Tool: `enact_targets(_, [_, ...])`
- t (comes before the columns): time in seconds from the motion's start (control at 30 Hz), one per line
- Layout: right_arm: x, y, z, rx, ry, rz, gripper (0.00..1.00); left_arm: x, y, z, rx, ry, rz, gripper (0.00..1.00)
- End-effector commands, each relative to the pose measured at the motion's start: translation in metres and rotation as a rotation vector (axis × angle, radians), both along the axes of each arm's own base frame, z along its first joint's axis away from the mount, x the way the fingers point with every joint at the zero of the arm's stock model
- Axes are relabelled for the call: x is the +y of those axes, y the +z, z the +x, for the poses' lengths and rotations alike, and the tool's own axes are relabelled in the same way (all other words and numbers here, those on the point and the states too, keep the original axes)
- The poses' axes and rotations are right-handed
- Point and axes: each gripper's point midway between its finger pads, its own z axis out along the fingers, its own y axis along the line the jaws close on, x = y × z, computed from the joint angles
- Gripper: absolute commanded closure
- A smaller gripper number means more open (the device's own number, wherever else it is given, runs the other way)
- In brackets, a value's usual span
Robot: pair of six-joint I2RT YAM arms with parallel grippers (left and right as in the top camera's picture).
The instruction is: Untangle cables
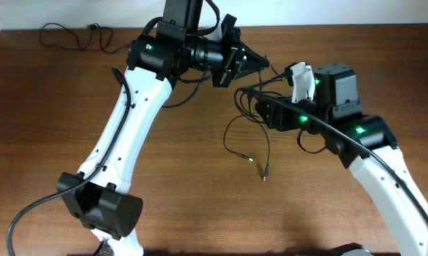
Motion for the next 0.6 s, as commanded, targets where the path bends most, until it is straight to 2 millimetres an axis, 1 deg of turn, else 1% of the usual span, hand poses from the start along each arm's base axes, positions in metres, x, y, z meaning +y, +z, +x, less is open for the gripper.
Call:
enact_targets(0.0, [0.004, -0.012, 0.015, -0.005, 0.002, -0.024, 0.55, -0.001, 0.004, -0.003, 0.020, -0.019, -0.022, 1.00])
enact_targets(0.03, [0.005, -0.013, 0.018, -0.012, 0.002, -0.023, 0.60, -0.001, 0.004, -0.003, 0.019, -0.019, -0.022, 1.00])
enact_targets(0.07, [0.006, -0.012, 0.021, -0.024, 0.001, -0.019, 0.67, -0.001, 0.004, -0.003, 0.019, -0.019, -0.022, 1.00])
enact_targets(0.1, [0.001, -0.011, 0.026, -0.041, -0.025, -0.037, 0.83, -0.001, 0.004, -0.003, 0.019, -0.019, -0.022, 1.00])
enact_targets(0.13, [-0.003, -0.012, 0.028, -0.048, -0.046, -0.055, 0.96, -0.001, 0.004, -0.003, 0.019, -0.019, -0.022, 1.00])
enact_targets(0.2, [-0.011, -0.014, 0.032, -0.052, -0.088, -0.090, 0.96, -0.001, 0.003, -0.003, 0.018, -0.018, -0.021, 1.00])
enact_targets(0.27, [-0.014, -0.013, 0.032, -0.028, -0.135, -0.064, 0.96, 0.000, 0.002, 0.001, -0.007, -0.007, -0.008, 1.00])
enact_targets(0.33, [-0.016, -0.009, 0.027, -0.018, -0.153, -0.054, 0.96, 0.011, -0.009, 0.015, -0.059, 0.056, 0.057, 1.00])
enact_targets(0.37, [-0.020, -0.007, 0.023, -0.012, -0.165, -0.062, 0.96, 0.022, -0.019, 0.024, -0.057, 0.112, 0.113, 1.00])
enact_targets(0.4, [-0.033, -0.009, 0.019, 0.017, -0.244, -0.085, 0.96, 0.040, -0.034, 0.035, -0.033, 0.190, 0.194, 1.00])
enact_targets(0.43, [-0.053, -0.013, 0.014, 0.052, -0.362, -0.132, 0.96, 0.061, -0.050, 0.041, 0.006, 0.259, 0.274, 1.00])
enact_targets(0.47, [-0.077, -0.020, 0.006, 0.088, -0.489, -0.199, 0.96, 0.079, -0.060, 0.037, 0.082, 0.284, 0.308, 1.00])
enact_targets(0.5, [-0.110, -0.027, -0.005, 0.131, -0.661, -0.280, 0.96, 0.091, -0.063, 0.034, 0.123, 0.283, 0.306, 1.00])
enact_targets(0.53, [-0.128, -0.031, -0.011, 0.159, -0.752, -0.309, 0.96, 0.097, -0.060, 0.034, 0.112, 0.265, 0.288, 1.00])
enact_targets(0.57, [-0.139, -0.034, -0.015, 0.184, -0.795, -0.318, 0.96, 0.102, -0.057, 0.034, 0.095, 0.248, 0.267, 1.00])
